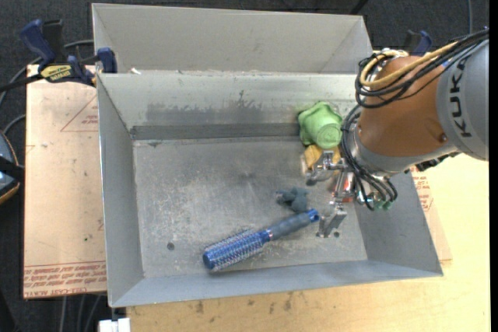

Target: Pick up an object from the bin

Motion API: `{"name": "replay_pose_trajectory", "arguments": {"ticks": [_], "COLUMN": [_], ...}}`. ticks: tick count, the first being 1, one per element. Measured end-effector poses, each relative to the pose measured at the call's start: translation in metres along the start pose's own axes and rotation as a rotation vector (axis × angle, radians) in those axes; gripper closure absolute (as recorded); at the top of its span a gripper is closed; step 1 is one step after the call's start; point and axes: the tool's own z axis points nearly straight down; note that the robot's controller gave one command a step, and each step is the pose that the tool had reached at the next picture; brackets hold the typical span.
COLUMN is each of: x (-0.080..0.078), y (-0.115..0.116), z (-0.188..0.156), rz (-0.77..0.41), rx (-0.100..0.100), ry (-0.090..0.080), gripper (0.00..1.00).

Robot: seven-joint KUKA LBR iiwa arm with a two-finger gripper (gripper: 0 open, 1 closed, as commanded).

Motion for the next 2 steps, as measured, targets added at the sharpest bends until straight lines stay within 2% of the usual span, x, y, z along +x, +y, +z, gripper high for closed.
{"name": "replay_pose_trajectory", "arguments": {"ticks": [1,2], "x": [-0.0087,-0.0117], "y": [0.0308,0.0301], "z": [0.0805,0.0753], "rz": [-0.086,-0.086], "rx": [0.001,0.002], "ry": [-0.014,-0.024], "gripper": [0.0,1.0]}}
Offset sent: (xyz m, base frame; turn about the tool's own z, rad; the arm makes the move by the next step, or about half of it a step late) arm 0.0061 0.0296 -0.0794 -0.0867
